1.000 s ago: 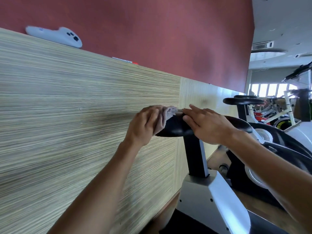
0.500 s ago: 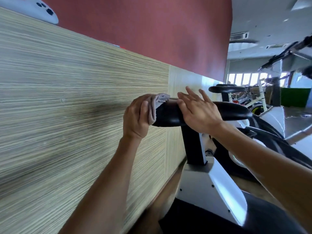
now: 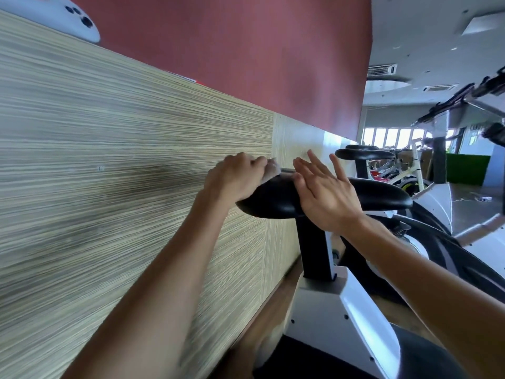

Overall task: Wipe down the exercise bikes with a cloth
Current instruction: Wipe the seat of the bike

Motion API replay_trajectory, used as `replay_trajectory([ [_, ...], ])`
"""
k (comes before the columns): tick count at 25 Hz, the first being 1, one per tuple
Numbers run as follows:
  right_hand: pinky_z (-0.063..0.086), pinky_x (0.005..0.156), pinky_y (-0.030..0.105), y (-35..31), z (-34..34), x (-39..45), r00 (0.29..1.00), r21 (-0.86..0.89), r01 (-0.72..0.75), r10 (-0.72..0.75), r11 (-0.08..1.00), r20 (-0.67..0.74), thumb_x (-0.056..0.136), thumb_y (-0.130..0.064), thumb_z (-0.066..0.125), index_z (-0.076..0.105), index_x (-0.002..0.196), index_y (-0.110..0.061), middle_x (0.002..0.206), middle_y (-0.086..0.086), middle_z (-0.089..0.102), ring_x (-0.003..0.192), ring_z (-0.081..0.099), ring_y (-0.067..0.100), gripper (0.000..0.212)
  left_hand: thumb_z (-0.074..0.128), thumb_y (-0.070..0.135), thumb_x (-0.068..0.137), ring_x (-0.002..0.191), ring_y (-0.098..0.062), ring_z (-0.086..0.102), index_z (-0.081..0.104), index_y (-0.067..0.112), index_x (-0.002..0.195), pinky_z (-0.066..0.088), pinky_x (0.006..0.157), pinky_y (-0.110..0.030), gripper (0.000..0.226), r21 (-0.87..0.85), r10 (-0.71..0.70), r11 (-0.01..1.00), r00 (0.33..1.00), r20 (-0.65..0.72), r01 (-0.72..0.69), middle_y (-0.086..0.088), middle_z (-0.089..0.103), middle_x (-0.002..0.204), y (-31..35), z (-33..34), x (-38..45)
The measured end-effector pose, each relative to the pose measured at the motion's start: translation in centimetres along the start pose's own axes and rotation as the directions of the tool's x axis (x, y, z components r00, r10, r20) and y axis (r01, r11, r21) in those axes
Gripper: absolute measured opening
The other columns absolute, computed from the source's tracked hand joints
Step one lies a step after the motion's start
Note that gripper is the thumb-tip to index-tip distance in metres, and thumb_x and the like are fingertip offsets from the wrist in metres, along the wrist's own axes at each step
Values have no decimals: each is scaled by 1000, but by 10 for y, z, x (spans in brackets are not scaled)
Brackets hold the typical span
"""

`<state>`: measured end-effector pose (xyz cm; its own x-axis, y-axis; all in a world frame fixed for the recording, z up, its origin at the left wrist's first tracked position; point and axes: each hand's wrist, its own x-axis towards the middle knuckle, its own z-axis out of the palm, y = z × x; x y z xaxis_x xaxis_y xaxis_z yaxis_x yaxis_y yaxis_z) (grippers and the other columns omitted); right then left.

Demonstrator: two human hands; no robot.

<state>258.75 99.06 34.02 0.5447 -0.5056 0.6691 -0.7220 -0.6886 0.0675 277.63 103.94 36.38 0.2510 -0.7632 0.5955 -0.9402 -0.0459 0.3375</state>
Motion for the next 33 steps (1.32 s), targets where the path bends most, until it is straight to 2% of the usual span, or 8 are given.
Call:
replay_trajectory([
  [3, -18, 122, 32, 0, 1, -2, 1000, -3, 21, -21, 1000, 3, 91, -49, -8, 27, 159, -13, 166, -3, 27, 156, 0, 7, 85, 31, 62, 95, 79, -24, 59, 61, 20, 83, 39, 71, -38, 53, 201, 57, 978, 998, 25, -61, 0, 64, 84, 23, 3, 10],
  [8, -7, 124, 29, 0, -2, -2, 999, 72, 0, -3, 997, 45, 107, -39, 14, 23, 160, -15, 167, -4, 23, 155, 4, 7, 59, 37, 59, 94, 81, -26, 61, 59, 20, 78, 37, 68, -38, 48, 140, -14, 990, 998, 63, 5, 1, 65, 82, 22, 1, 14],
  [13, 17, 121, 24, 33, -45, -5, 979, 604, -82, -49, 792, 198, 109, -23, 36, 43, 153, -21, 155, -11, 39, 147, 32, 9, 45, 35, 47, 104, 89, -24, 66, 70, 28, 97, 44, 72, -36, 40, 128, 188, 977, 972, -144, -170, 4, 74, 98, 41, -8, -48],
  [15, 26, 118, 30, 62, -58, -9, 987, 313, -59, 9, 948, 160, 109, -27, 36, 50, 148, -21, 153, -6, 48, 143, 40, 18, 42, 32, 48, 105, 92, -25, 65, 70, 27, 105, 42, 72, -36, 43, 161, 192, 972, 973, -131, -171, 3, 73, 105, 44, -11, -55],
  [18, 34, 111, 43, 73, -55, -21, 974, -22, -78, 81, 997, 214, 108, -41, 28, 46, 150, -29, 152, 2, 51, 137, 48, 32, 48, 27, 49, 102, 89, -29, 56, 63, 14, 97, 40, 77, -39, 50, 318, -61, 946, 998, 12, 54, -6, 64, 99, 70, -6, -26],
  [23, 41, 94, 45, 67, -53, -23, 979, -23, -102, 105, 995, 175, 107, -41, 26, 47, 148, -37, 139, 9, 62, 122, 57, 39, 47, 27, 45, 105, 81, -28, 50, 62, 12, 88, 32, 75, -38, 50, 480, 123, 871, 992, -6, -105, -11, 68, 100, 114, 18, -17],
  [27, 44, 80, 43, 70, -45, -28, 990, 9, -93, 92, 996, 106, 103, -41, 30, 58, 131, -35, 128, 4, 68, 109, 63, 38, 40, 29, 71, 97, 78, -26, 62, 67, 21, 102, 34, 67, -37, 64, 513, 406, 797, 912, -64, -318, 0, 72, 93, 86, 20, -33],
  [33, 56, 81, 38, 79, -39, -25, 1000, 58, 10, -9, 998, -15, 101, -37, 39, 64, 134, -22, 137, -2, 65, 119, 66, 23, 44, 45, 63, 98, 76, -22, 72, 73, 19, 93, 40, 67, -37, 53, 573, 471, 791, 813, -343, -216, 2, 74, 81, 78, 36, -39],
])
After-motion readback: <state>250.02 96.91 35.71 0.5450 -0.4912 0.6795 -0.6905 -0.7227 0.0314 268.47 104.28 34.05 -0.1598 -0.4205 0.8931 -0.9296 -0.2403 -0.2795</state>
